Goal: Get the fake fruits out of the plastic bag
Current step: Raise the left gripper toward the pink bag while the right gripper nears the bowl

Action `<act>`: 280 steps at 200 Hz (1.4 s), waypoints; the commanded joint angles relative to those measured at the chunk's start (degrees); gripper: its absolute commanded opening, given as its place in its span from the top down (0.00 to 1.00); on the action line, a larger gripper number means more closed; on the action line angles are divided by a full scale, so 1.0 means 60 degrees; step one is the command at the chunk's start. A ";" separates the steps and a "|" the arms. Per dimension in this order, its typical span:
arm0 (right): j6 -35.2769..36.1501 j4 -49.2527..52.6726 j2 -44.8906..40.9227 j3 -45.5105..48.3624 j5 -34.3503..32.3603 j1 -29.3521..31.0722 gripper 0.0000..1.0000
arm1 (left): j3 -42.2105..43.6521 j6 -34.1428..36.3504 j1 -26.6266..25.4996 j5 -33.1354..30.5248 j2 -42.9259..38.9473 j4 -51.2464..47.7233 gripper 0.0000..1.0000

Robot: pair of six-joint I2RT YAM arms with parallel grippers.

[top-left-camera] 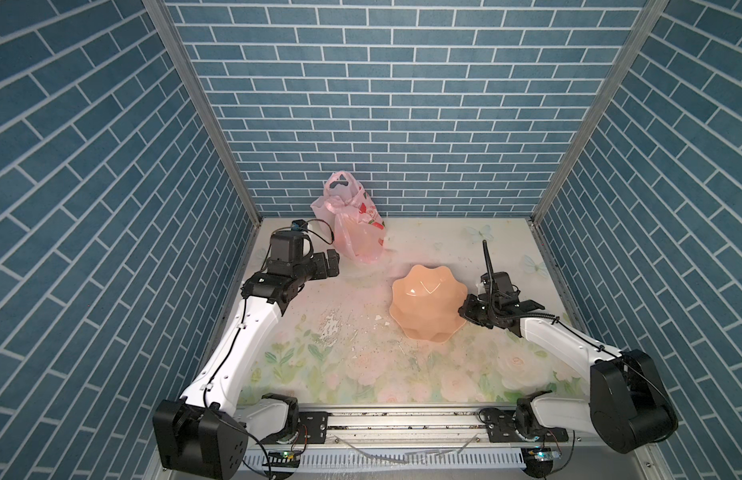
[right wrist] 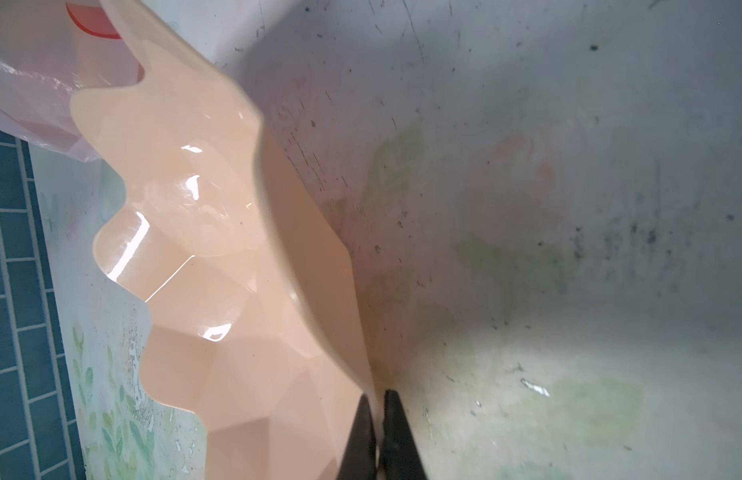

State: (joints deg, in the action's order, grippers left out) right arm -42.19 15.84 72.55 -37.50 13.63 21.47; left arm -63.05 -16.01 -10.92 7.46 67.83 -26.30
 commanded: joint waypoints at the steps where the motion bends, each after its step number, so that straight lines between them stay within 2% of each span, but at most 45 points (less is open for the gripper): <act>1: 0.0392 0.2393 -0.0671 0.0683 -0.0416 0.0162 1.00 | -0.0068 0.0124 -0.0042 -0.0173 -0.0100 -0.0212 0.01; 48: -0.0633 0.4037 -0.3444 0.1782 -0.0509 0.0197 1.00 | -0.0054 0.0176 -0.0048 -0.0292 -0.0119 -0.0216 0.01; 89: -0.1361 0.5449 -0.5123 0.2122 -0.1279 0.0186 1.00 | -0.0054 0.0152 -0.0048 -0.0307 -0.0055 -0.0230 0.01; 113: -0.1566 0.5420 -0.5078 0.2117 -0.1639 0.0186 1.00 | -0.0032 0.0160 -0.0054 -0.0309 -0.0042 -0.0230 0.01; 141: -0.1471 0.4597 -0.4016 0.2124 -0.1511 0.0192 1.00 | -0.0025 0.0158 -0.0046 -0.0310 0.0003 -0.0230 0.01; 174: -0.1416 0.4205 -0.3568 0.1882 -0.1616 0.0186 0.87 | -0.0054 0.0175 -0.0048 -0.0292 0.0082 -0.0259 0.01; 232: -0.1026 0.4631 -0.3238 0.0956 -0.1700 0.0185 0.51 | -0.0200 0.0196 -0.0055 -0.0330 0.0353 -0.0434 0.01; 262: -0.0658 0.5108 -0.3145 0.0259 -0.1898 0.0178 0.41 | -0.0392 0.0206 -0.0037 -0.0666 0.0498 -0.0491 0.01; 280: -0.0319 0.5662 -0.3170 -0.0485 -0.2283 0.0172 0.38 | -0.0670 0.0033 -0.0041 -0.0856 0.0717 -0.0377 0.01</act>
State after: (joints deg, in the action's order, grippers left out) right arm -47.11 43.92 53.60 -34.04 3.99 22.35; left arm -63.70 -15.64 -10.92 4.62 70.59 -28.27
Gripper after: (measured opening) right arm 0.609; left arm 0.994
